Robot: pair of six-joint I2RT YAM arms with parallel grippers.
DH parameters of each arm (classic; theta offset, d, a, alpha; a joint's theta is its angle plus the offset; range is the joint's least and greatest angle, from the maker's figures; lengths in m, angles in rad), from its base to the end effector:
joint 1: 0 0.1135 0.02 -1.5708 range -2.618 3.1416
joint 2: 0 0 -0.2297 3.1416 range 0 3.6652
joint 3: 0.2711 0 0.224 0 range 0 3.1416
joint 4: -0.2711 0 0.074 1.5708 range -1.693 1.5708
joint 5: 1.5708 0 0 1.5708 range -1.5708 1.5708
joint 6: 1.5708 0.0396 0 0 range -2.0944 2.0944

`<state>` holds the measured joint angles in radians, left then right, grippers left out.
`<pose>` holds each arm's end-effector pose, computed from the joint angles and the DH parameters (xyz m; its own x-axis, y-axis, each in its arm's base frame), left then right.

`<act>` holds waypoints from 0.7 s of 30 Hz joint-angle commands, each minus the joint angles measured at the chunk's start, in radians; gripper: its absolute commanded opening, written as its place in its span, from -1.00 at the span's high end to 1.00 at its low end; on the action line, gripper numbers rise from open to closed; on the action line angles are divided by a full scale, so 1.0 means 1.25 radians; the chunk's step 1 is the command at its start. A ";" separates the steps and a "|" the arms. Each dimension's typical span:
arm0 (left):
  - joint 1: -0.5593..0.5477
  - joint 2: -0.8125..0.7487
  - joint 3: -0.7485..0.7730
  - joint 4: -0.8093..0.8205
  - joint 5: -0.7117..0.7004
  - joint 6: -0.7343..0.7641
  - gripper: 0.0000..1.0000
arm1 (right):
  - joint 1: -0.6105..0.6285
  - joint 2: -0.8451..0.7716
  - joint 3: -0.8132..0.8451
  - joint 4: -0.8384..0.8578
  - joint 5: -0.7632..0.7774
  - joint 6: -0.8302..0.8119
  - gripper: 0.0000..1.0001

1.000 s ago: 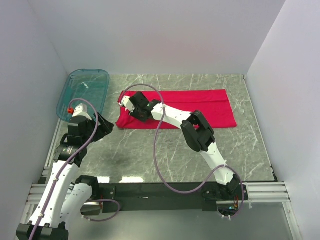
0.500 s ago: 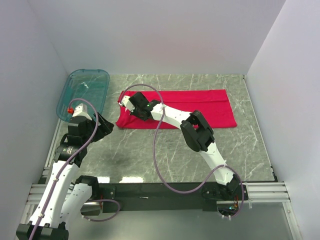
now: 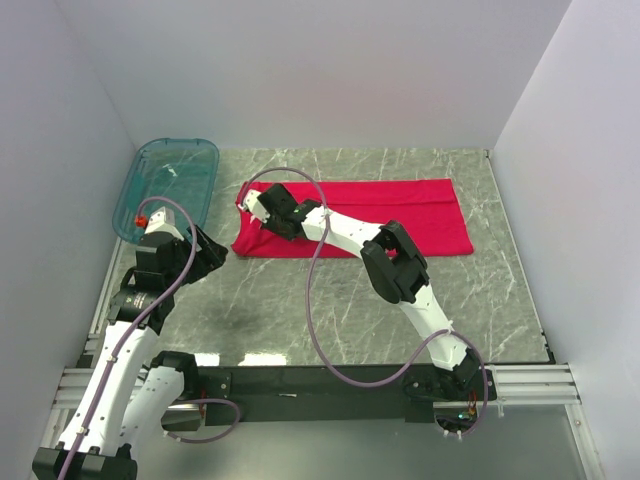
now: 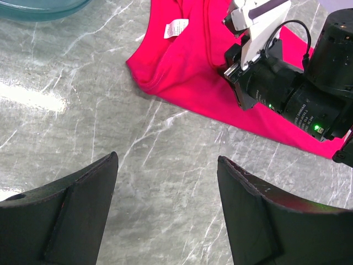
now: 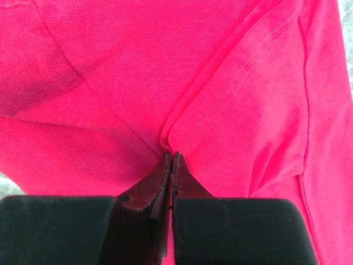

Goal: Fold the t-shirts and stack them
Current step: Fold the tshirt

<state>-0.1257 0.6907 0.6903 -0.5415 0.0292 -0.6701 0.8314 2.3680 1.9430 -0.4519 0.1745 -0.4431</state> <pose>0.1547 -0.0207 0.2612 -0.4943 -0.5633 -0.6621 -0.2001 0.8150 -0.5439 0.3271 0.3485 0.1528 -0.1881 -0.8329 -0.5206 -0.8119 0.4301 -0.3948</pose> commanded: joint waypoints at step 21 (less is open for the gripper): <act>0.004 -0.003 -0.002 0.020 0.020 -0.003 -0.55 | -0.204 -0.175 -0.094 0.170 0.283 0.076 -0.22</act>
<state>-0.1257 0.6907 0.6903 -0.5415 0.0330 -0.6701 0.5941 2.2559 1.8545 -0.2844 0.4690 -0.3809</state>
